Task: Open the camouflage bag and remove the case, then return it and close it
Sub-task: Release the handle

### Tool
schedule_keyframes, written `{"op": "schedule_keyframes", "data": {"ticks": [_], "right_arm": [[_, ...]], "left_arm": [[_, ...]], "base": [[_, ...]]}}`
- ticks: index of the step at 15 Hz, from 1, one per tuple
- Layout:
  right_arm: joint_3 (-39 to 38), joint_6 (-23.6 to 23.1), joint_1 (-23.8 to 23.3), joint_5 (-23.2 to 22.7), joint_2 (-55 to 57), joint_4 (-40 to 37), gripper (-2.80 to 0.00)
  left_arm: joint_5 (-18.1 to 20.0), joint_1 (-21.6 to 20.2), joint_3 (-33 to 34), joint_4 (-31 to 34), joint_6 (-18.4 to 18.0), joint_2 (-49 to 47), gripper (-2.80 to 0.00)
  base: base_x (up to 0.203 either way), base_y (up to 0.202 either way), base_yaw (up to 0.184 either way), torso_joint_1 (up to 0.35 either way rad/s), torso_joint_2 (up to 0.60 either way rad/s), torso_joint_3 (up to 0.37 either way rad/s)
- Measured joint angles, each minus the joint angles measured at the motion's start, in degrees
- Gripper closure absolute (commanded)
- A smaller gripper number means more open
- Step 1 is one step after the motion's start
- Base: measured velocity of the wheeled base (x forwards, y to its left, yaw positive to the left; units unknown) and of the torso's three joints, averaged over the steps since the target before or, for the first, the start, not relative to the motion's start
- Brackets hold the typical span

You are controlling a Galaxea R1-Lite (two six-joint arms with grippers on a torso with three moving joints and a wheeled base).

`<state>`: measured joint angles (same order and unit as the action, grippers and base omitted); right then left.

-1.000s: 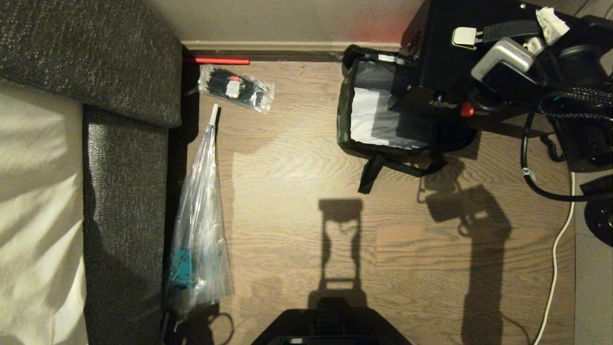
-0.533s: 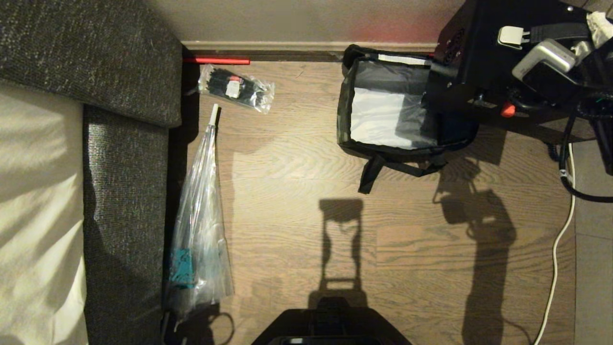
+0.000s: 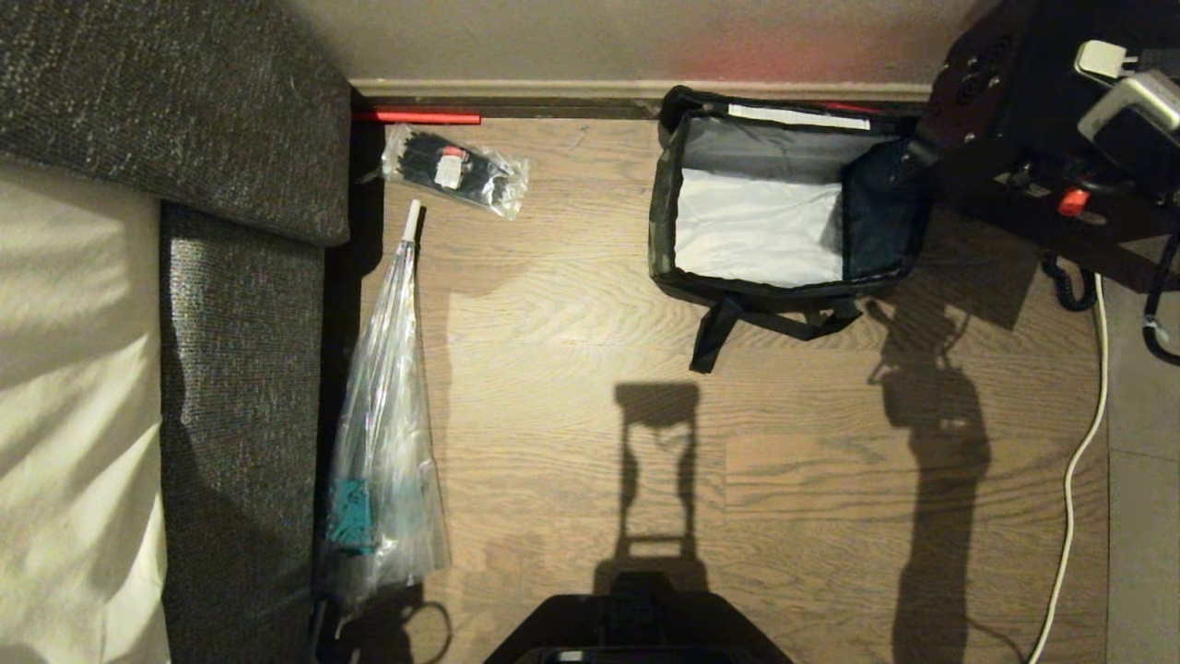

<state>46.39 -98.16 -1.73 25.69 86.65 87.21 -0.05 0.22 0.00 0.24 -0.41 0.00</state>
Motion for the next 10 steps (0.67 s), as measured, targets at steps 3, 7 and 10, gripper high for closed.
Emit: {"op": "schedule_keyframes", "data": {"ticks": [3, 7, 10], "right_arm": [[-0.88, 0.01, -3.29, 0.49, 0.11, 0.00, 0.00], [-2.13, 0.51, -6.18, 1.67, 0.28, -0.02, 0.00], [-2.38, 1.14, -7.20, 4.45, 0.86, 0.11, 0.00]], "left_arm": [[-0.04, -0.06, 0.00, 0.02, 0.00, 0.00, 0.00], [-0.02, -0.04, 0.00, 0.00, -0.02, 0.00, 0.00], [-0.02, -0.06, 0.00, 0.04, -0.02, 0.00, 0.00]], "base": [[0.000, 0.000, 0.000, 0.000, 0.00, 0.000], [0.000, 0.000, 0.000, 0.000, 0.00, 0.000], [0.000, 0.000, 0.000, 0.000, 0.00, 0.000]]}}
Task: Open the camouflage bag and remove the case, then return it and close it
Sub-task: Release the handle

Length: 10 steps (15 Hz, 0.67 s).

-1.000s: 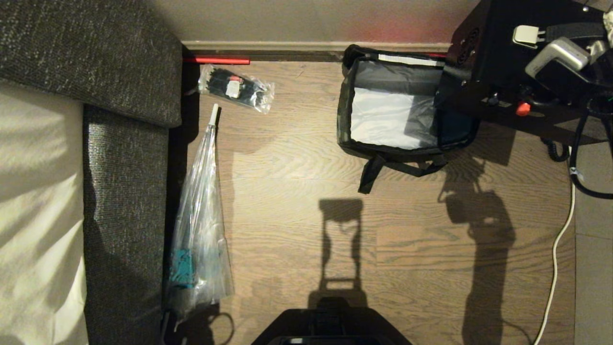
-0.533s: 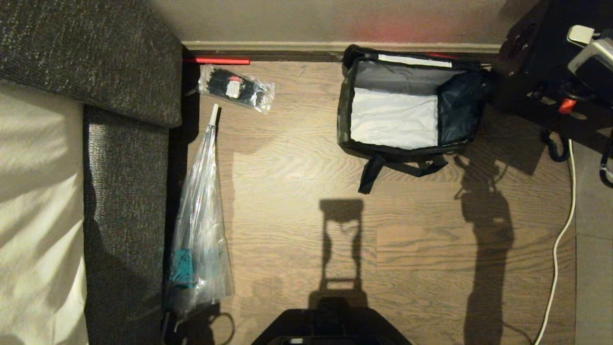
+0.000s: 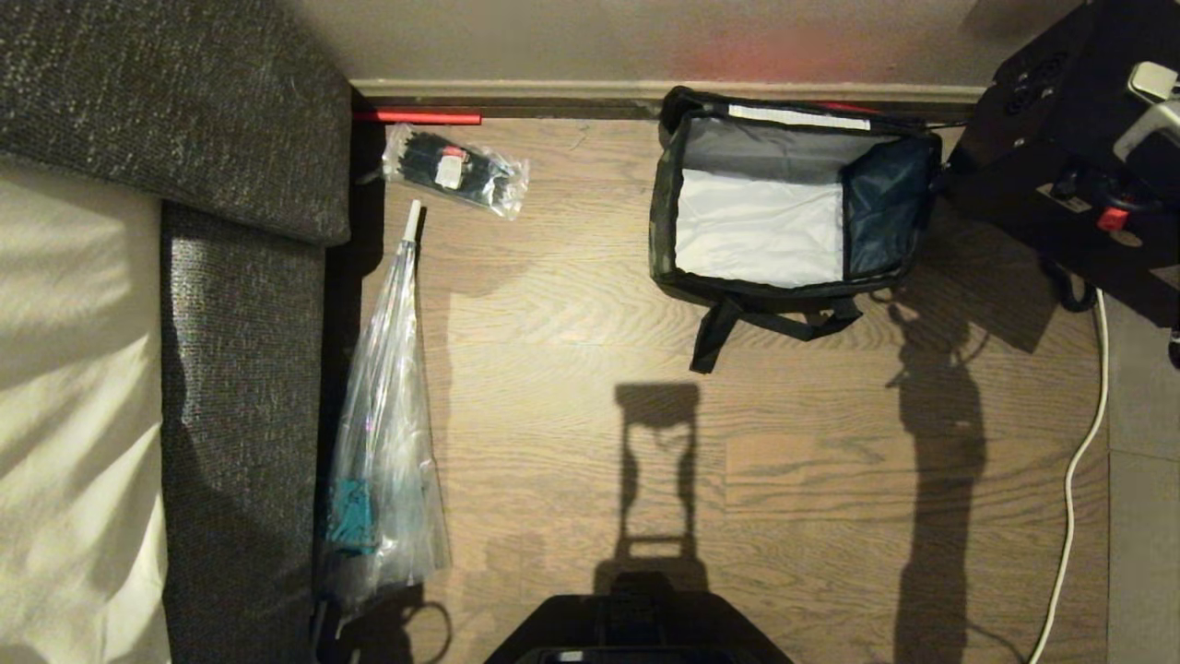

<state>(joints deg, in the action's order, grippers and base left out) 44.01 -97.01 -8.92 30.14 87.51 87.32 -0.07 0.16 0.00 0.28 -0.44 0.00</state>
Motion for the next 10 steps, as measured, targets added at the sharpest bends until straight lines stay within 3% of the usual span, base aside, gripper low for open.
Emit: {"op": "schedule_keyframes", "data": {"ticks": [10], "right_arm": [[-0.24, 3.19, -3.29, 1.42, 4.54, 0.00, 0.00]], "left_arm": [[0.00, 0.02, 0.00, -0.02, 0.02, 0.00, 0.00]], "base": [[0.000, 0.000, 0.000, 0.000, 0.00, 0.000]]}}
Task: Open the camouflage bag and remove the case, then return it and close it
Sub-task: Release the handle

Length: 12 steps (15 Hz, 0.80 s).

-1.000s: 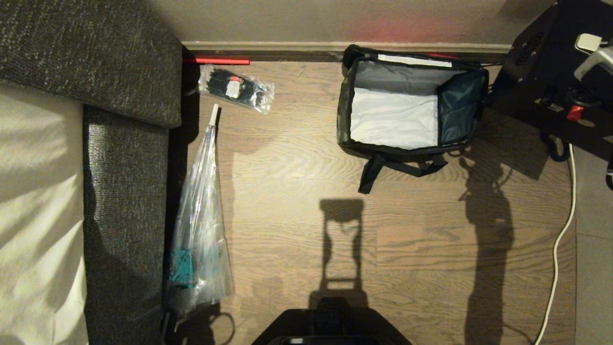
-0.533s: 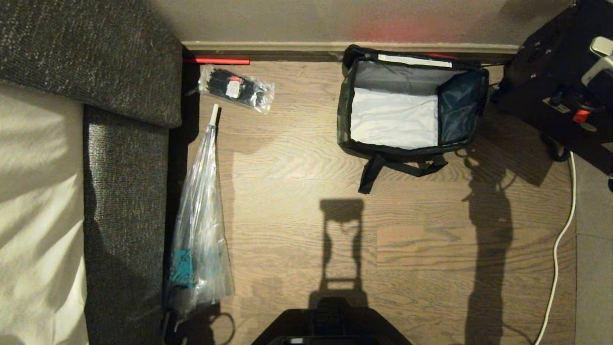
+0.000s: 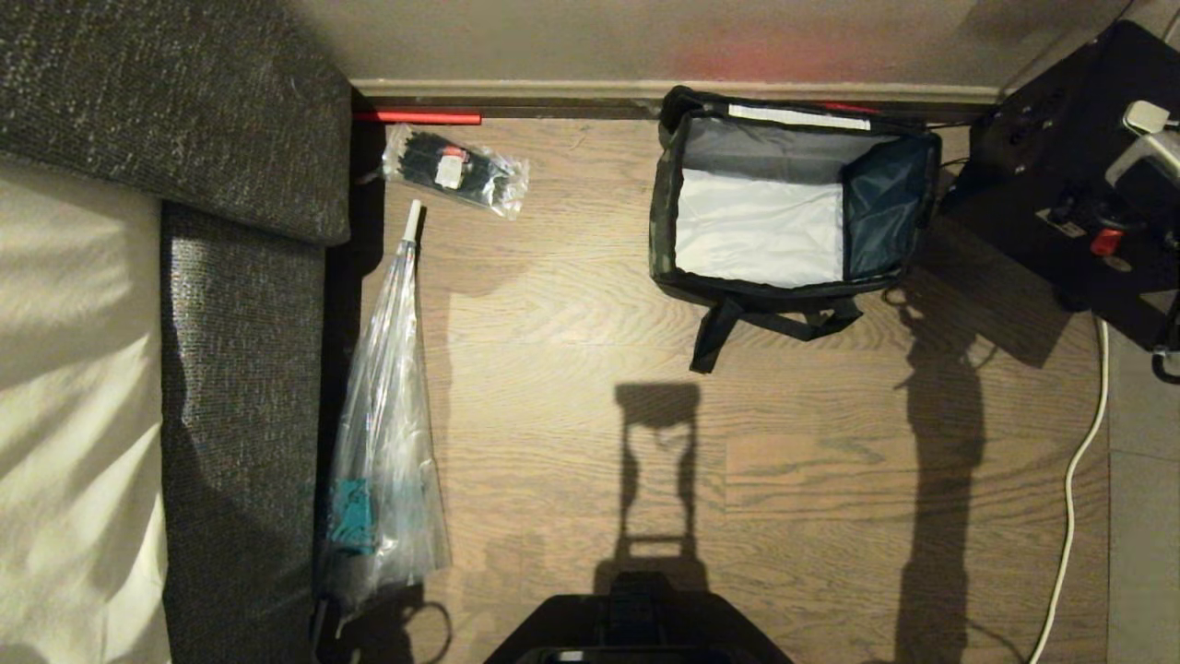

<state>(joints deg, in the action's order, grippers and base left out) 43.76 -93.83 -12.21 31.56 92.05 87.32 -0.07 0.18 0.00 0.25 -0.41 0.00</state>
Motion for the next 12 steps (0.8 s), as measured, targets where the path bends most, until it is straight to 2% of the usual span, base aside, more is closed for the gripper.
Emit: {"op": "schedule_keyframes", "data": {"ticks": [12], "right_arm": [[4.17, 4.69, -4.15, 0.27, 11.39, -0.06, 0.00]], "left_arm": [[0.00, -0.02, 0.00, -0.01, -0.03, 0.00, 0.00]], "base": [[0.000, 0.000, 0.000, 0.000, 0.00, 0.000]]}}
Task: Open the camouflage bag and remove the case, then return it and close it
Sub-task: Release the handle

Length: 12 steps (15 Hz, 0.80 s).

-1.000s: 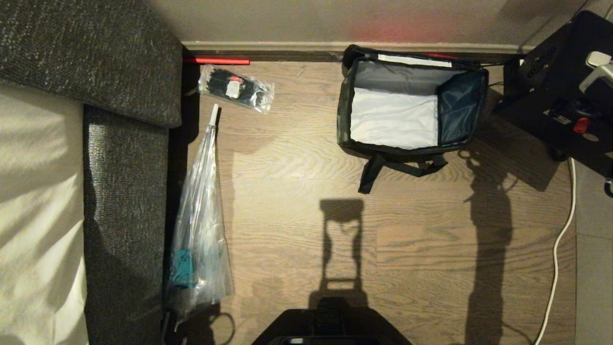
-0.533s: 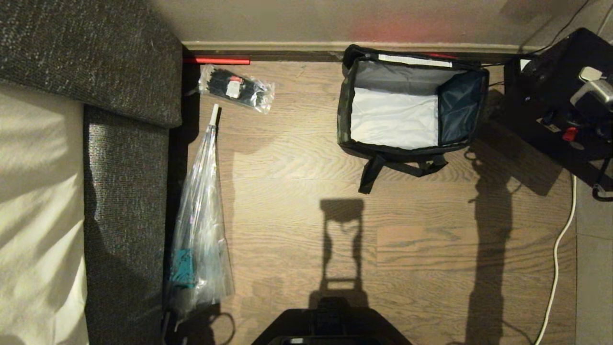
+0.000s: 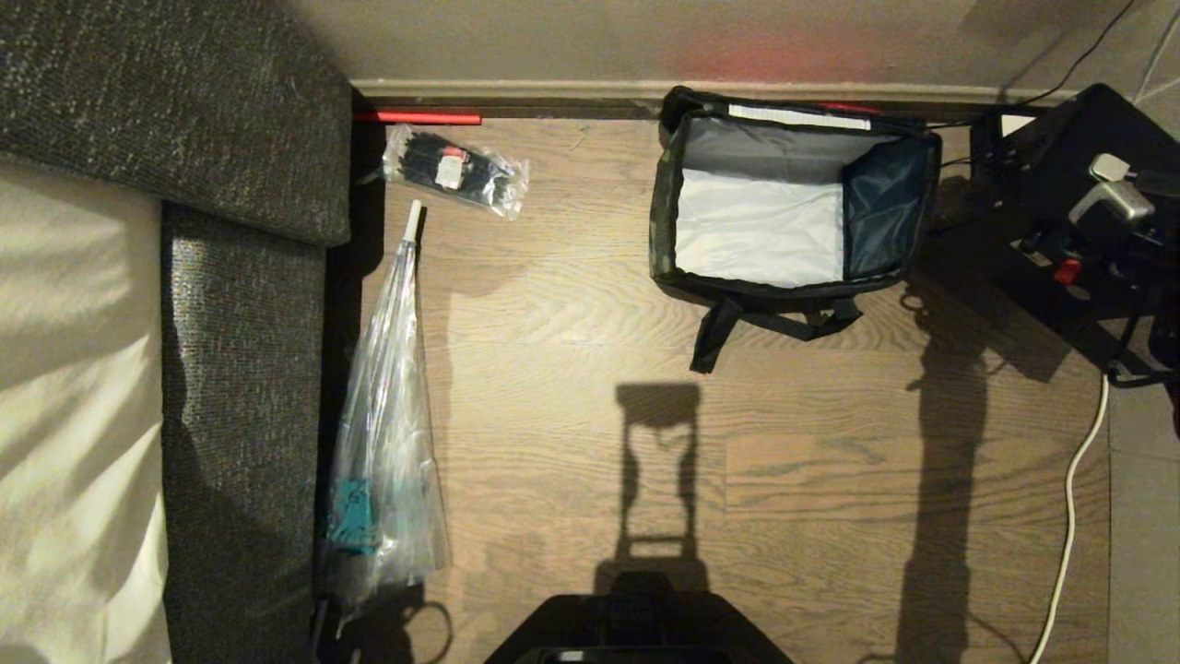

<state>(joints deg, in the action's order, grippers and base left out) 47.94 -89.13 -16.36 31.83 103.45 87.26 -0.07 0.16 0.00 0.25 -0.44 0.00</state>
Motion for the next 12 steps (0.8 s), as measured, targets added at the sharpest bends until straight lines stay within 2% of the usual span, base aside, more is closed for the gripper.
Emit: {"op": "schedule_keyframes", "data": {"ticks": [8, 12], "right_arm": [[4.40, 2.24, -0.58, 0.13, 7.94, -0.10, 0.00], [8.22, 4.85, -0.45, -0.44, 14.48, -0.29, 0.00]], "left_arm": [[0.00, 0.00, 0.00, 0.00, 0.00, 0.00, 0.00], [0.00, 0.00, 0.00, 0.00, 0.01, 0.00, 0.00]], "base": [[0.000, 0.000, 0.000, 0.000, 0.00, 0.000], [0.000, 0.000, 0.000, 0.000, 0.00, 0.000]]}}
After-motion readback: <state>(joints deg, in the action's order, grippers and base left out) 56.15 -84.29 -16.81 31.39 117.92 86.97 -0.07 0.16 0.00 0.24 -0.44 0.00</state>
